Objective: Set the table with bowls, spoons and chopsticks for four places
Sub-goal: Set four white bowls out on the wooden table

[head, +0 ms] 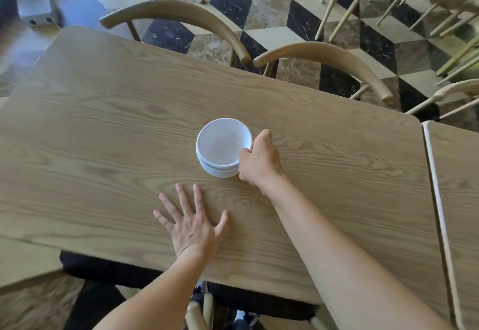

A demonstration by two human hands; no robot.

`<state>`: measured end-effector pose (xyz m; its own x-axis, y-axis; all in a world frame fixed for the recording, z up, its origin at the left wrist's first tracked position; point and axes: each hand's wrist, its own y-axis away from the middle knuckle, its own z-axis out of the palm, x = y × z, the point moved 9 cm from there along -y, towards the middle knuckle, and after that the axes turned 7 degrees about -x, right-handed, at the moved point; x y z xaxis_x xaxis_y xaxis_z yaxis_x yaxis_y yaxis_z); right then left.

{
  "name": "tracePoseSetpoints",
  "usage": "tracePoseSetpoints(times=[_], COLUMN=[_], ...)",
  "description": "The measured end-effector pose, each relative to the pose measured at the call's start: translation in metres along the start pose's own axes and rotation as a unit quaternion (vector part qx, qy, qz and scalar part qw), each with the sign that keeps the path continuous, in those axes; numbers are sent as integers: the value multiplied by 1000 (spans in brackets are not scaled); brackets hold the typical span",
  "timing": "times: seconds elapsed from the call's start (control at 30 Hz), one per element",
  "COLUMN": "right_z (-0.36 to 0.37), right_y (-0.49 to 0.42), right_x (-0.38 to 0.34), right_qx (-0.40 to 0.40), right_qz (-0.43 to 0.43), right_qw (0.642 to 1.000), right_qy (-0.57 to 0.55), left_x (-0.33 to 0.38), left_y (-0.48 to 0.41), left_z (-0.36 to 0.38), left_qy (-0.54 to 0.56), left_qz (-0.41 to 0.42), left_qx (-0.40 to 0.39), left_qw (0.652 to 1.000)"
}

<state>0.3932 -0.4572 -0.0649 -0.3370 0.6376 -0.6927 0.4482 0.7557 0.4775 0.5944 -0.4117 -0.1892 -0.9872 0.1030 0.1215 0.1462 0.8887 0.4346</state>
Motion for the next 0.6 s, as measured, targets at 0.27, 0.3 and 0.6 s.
tracePoseSetpoints(times=[0.27, 0.3, 0.6], right_z=[-51, -52, -52], right_y=[93, 106, 185], right_x=[55, 76, 220], right_qx=[-30, -34, -77], right_qz=[49, 68, 214], right_qw=[987, 984, 970], right_qy=[-152, -160, -88], left_x=[-2, -2, -2], left_y=[5, 5, 11], left_z=[-3, -3, -9], left_qy=[21, 24, 48], left_qz=[-6, -4, 1], left_qx=[18, 22, 45], left_qw=[1000, 999, 998])
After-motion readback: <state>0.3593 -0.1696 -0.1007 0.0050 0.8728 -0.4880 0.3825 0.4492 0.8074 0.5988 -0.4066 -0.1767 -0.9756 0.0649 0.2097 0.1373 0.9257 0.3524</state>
